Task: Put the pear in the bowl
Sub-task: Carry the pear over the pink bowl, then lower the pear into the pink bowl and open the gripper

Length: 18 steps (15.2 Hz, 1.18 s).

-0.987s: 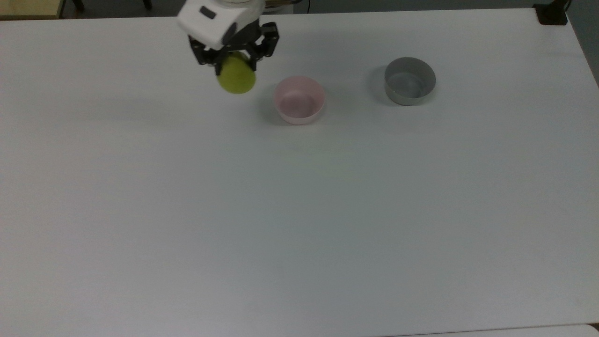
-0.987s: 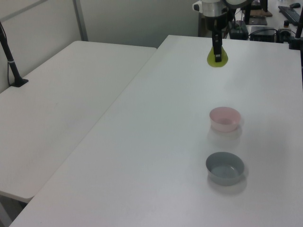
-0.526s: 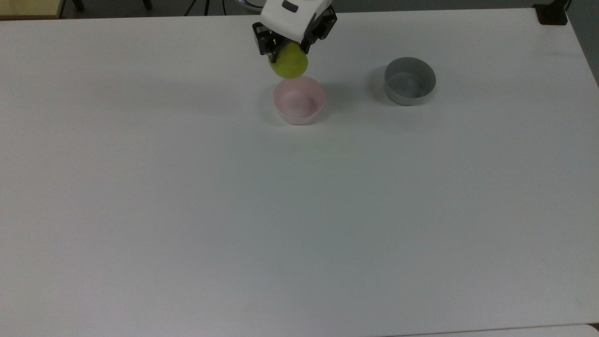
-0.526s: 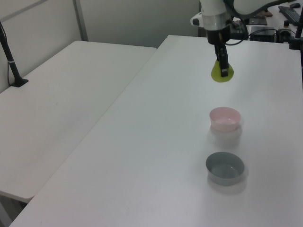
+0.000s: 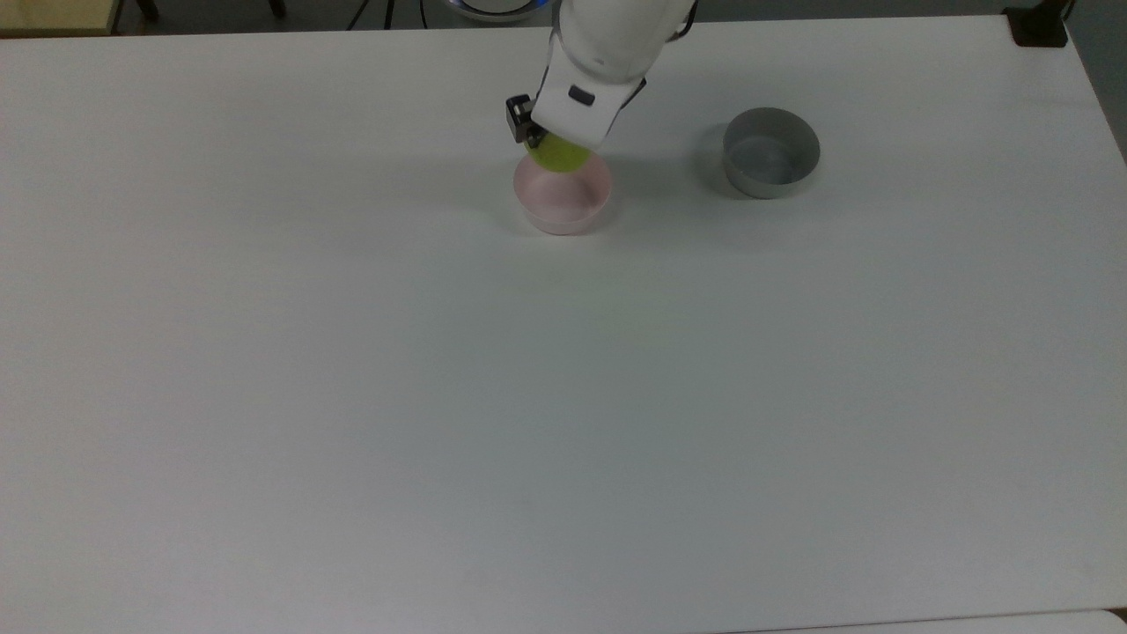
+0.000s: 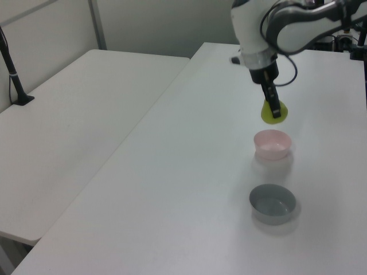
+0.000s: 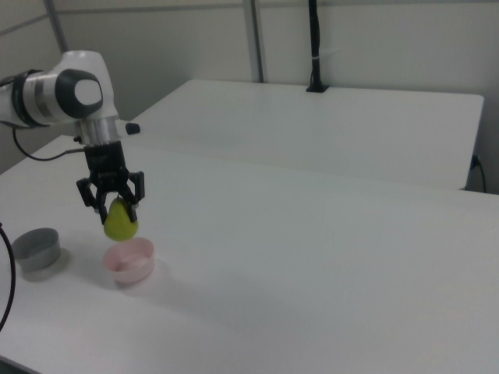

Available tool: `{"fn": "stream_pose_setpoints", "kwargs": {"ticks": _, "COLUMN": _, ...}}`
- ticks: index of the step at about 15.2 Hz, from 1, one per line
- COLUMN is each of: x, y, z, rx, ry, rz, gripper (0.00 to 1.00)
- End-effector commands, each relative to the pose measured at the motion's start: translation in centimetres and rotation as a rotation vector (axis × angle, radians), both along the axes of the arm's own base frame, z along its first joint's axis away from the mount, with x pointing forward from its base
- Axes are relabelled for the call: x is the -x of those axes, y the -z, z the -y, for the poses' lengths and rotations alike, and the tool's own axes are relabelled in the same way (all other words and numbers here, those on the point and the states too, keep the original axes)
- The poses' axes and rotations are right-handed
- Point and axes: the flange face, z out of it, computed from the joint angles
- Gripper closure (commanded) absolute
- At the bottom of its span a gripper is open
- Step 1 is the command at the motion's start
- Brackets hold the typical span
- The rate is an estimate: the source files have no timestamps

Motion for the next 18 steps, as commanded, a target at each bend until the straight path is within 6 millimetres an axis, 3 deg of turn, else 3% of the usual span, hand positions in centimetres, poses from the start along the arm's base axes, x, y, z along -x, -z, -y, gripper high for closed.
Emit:
{"fn": "stream_pose_setpoints", "kwargs": {"ticks": 1, "x": 0.2, "y": 3.8, "z": -1.5, "rx": 0.017, "ry": -0.022, "rz": -0.015, "gripper": 0.83}}
{"fn": "stream_pose_setpoints", "kwargs": {"ticks": 5, "x": 0.0, "y": 6.7, "z": -1.6, "rx": 0.043, "ry": -0.025, "rz": -0.055, "gripper": 0.82}}
{"fn": "stream_pose_setpoints", "kwargs": {"ticks": 7, "x": 0.0, "y": 7.7, "z": -1.8, "rx": 0.052, "ry": -0.027, "rz": -0.07, "gripper": 0.75}}
{"fn": "stream_pose_setpoints", "kwargs": {"ticks": 9, "x": 0.0, "y": 8.1, "z": -1.8, "rx": 0.056, "ry": -0.027, "rz": -0.075, "gripper": 0.57}}
{"fn": "stream_pose_setpoints", "kwargs": {"ticks": 11, "x": -0.2, "y": 8.1, "z": -1.7, "rx": 0.052, "ry": -0.026, "rz": -0.065, "gripper": 0.31}}
{"fn": "stream_pose_setpoints", "kwargs": {"ticks": 12, "x": -0.3, "y": 8.1, "z": -1.7, "rx": 0.052, "ry": -0.026, "rz": -0.064, "gripper": 0.09}}
{"fn": "stream_pose_setpoints", "kwargs": {"ticks": 13, "x": -0.3, "y": 8.2, "z": -1.6, "rx": 0.052, "ry": -0.025, "rz": -0.063, "gripper": 0.0}}
{"fn": "stream_pose_setpoints", "kwargs": {"ticks": 18, "x": -0.6, "y": 6.9, "z": -1.5, "rx": 0.046, "ry": -0.018, "rz": -0.048, "gripper": 0.0}}
